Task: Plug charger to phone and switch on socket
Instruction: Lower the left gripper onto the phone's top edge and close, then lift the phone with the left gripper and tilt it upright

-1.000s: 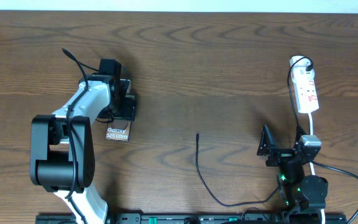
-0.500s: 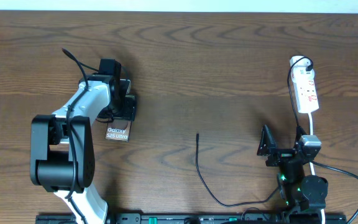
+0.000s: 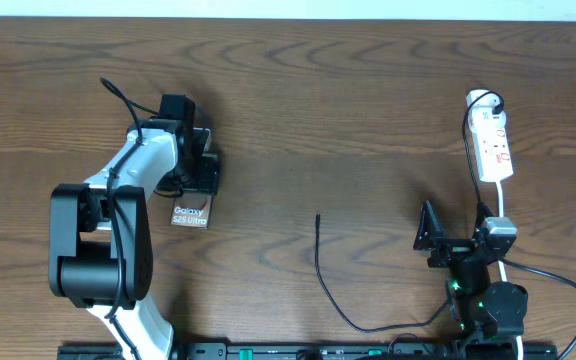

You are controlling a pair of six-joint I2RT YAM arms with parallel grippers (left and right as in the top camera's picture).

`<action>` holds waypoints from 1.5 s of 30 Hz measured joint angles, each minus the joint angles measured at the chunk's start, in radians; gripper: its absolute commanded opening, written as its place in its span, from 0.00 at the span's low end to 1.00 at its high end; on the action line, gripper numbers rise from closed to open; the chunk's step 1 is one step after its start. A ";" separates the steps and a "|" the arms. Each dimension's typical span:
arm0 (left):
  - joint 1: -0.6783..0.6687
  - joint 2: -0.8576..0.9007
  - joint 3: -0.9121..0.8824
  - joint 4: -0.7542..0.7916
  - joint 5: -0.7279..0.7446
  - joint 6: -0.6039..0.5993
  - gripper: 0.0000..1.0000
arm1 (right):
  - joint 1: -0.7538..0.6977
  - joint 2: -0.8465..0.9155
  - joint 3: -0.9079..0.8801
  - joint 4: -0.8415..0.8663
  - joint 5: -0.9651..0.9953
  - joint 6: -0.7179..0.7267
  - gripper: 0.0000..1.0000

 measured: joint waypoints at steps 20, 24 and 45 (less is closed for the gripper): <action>0.000 -0.183 0.024 -0.093 0.108 -0.061 0.07 | 0.000 0.000 0.000 0.000 0.000 0.000 0.99; -0.001 -0.183 0.024 -0.095 0.176 -0.090 0.07 | 0.000 0.000 0.000 0.000 0.000 0.000 0.99; -0.001 -0.183 0.024 -0.032 0.679 -0.386 0.07 | 0.000 0.000 0.000 0.000 0.000 0.000 0.99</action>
